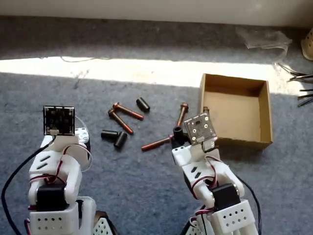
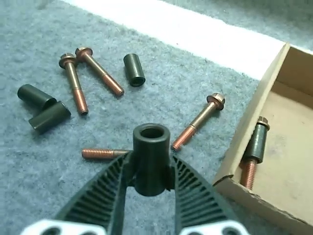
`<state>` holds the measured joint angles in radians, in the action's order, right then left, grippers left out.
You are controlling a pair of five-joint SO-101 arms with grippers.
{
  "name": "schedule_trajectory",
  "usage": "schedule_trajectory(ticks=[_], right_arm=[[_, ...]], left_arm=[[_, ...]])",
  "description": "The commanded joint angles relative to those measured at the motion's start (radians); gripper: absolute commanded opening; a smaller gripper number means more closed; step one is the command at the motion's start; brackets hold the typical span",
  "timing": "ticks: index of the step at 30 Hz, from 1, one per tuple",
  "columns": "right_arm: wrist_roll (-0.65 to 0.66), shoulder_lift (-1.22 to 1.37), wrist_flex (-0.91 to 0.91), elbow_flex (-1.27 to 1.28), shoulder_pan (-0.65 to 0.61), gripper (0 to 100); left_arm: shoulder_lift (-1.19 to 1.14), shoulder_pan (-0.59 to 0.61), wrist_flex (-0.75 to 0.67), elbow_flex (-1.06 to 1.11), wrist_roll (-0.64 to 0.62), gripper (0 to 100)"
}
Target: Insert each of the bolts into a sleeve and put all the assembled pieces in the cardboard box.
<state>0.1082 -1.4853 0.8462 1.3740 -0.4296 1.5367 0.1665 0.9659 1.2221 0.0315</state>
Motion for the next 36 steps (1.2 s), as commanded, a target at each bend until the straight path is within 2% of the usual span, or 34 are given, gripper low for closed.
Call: schedule_trajectory(ticks=[1, 8, 12, 20, 24, 36], right_arm=[[-0.009, -0.047, -0.061, 0.012, 0.018, 0.3], [-0.009, -0.205, -0.079, 0.127, 0.018, 0.3], [-0.008, -0.34, -0.085, 0.196, 0.018, 0.3], [-0.003, -0.351, -0.085, 0.236, 0.012, 0.3], [-0.003, -0.351, -0.085, 0.24, 0.012, 0.3], [-0.002, -0.352, -0.085, 0.24, 0.012, 0.3]], left_arm=[[-0.18, -0.085, 0.08, -0.194, 0.035, 1], [-0.561, -0.099, 0.161, -0.466, 0.031, 1], [-0.73, -0.165, 0.204, -0.547, 0.017, 1], [-1.017, -0.291, 0.216, -0.723, -0.281, 1], [-1.141, -0.288, 0.212, -0.817, -0.473, 1], [-1.561, -0.232, 0.218, -1.024, -0.804, 1]])
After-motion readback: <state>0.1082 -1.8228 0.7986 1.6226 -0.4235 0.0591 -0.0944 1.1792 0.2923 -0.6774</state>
